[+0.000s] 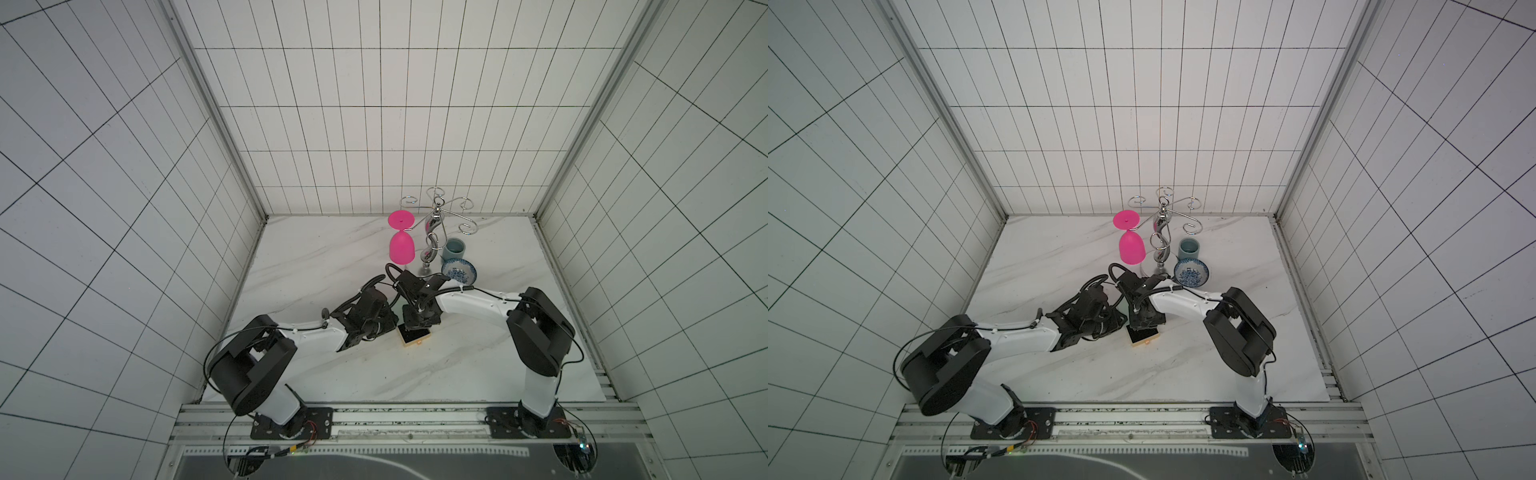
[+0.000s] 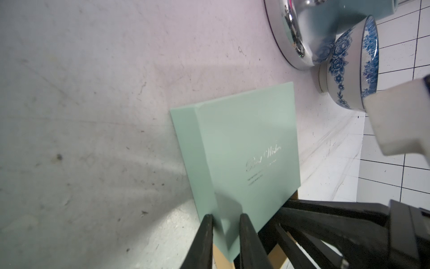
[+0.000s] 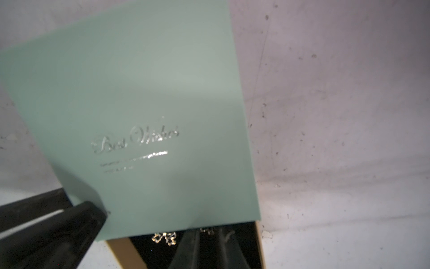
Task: Take out the earrings from the drawer-style jewelry box
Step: Pick up the earring from the drawer.
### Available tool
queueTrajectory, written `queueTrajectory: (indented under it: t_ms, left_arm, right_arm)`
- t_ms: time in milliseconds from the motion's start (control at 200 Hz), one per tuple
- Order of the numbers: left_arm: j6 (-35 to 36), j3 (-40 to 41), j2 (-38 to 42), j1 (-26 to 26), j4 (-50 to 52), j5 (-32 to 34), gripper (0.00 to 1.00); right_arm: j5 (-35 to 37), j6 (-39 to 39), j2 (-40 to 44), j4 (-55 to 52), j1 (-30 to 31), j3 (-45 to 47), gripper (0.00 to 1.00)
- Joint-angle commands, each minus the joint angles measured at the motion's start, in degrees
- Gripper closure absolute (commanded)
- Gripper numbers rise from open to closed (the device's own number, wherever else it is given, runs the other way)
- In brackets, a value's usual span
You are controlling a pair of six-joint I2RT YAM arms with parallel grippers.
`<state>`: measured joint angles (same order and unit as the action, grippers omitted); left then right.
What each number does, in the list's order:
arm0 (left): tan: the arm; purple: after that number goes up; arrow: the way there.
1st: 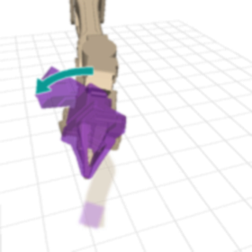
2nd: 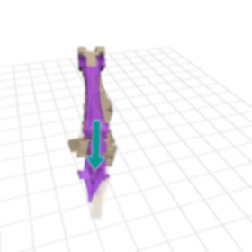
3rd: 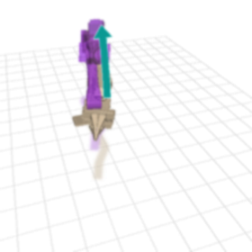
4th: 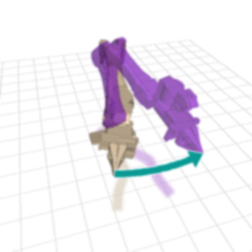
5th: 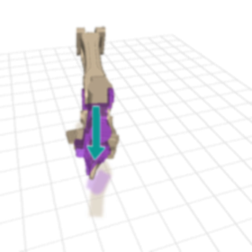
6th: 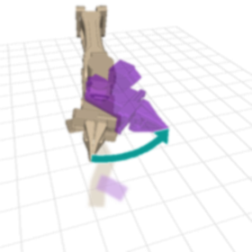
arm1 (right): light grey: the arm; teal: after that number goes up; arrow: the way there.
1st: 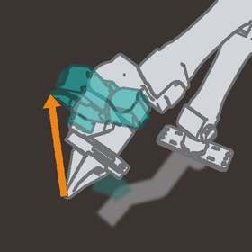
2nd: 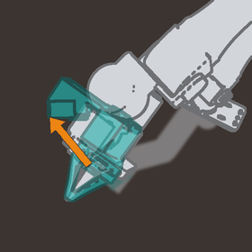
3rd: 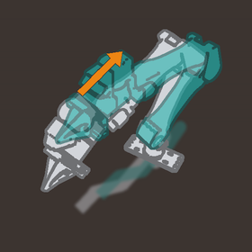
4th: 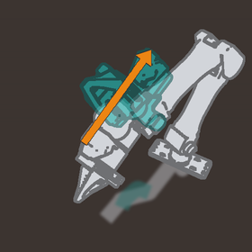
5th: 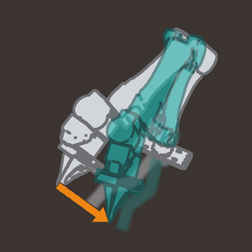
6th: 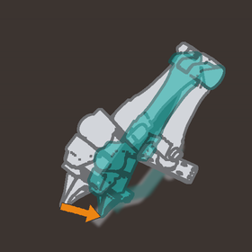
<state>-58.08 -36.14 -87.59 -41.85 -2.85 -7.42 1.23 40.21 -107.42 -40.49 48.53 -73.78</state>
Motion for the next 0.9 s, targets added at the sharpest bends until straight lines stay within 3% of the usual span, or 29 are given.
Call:
queueTrajectory:
  t_ms: [0,894]
  left_arm:
    - [-0.5,1.1,-0.9,-0.1,1.3,-0.6,0.79]
    - [-0.3,0.7,-1.3,-0.1,2.4,0.4,0.79]
  right_arm:
    - [1.8,0.3,-0.7,-0.6,0.3,-4.2,0.86]
    - [-1.6,1.0,4.4,-1.0,-0.6,-3.5,0.9]
